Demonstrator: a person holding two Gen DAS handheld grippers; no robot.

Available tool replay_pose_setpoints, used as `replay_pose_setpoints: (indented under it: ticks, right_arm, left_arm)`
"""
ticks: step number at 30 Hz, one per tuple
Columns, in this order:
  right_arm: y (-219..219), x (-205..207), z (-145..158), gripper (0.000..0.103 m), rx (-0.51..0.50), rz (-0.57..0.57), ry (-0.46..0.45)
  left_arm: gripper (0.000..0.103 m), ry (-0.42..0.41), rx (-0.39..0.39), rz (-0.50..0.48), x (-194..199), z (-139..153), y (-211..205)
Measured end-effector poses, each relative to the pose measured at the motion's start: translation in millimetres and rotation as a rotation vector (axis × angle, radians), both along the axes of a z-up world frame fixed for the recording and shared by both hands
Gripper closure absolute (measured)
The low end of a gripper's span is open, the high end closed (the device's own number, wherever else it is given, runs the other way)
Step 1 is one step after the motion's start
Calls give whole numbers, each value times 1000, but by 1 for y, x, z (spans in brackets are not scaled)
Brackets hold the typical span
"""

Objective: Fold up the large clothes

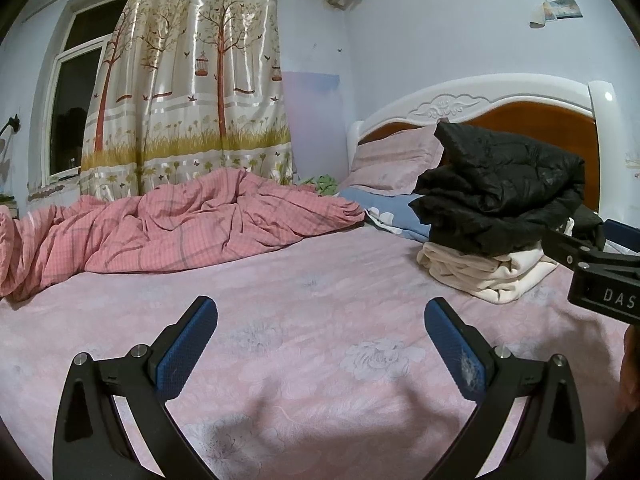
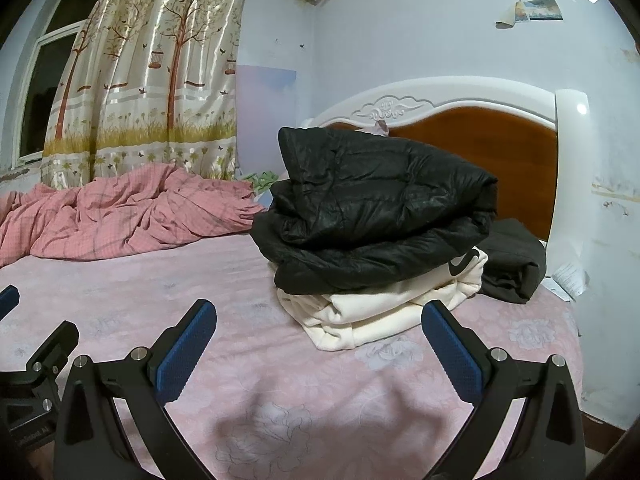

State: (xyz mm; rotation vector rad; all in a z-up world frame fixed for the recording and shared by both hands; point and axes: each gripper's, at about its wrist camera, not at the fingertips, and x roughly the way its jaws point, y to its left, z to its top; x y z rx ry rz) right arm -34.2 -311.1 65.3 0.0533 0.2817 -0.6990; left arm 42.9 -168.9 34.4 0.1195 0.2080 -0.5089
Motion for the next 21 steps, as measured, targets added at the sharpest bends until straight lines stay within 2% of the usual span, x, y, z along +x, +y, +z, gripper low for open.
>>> replay_pose_setpoints:
  ticks: [21]
  right_arm:
    - [1, 1, 0, 0, 1, -6, 7]
  left_arm:
    - [0, -1, -1, -1, -2, 2, -3]
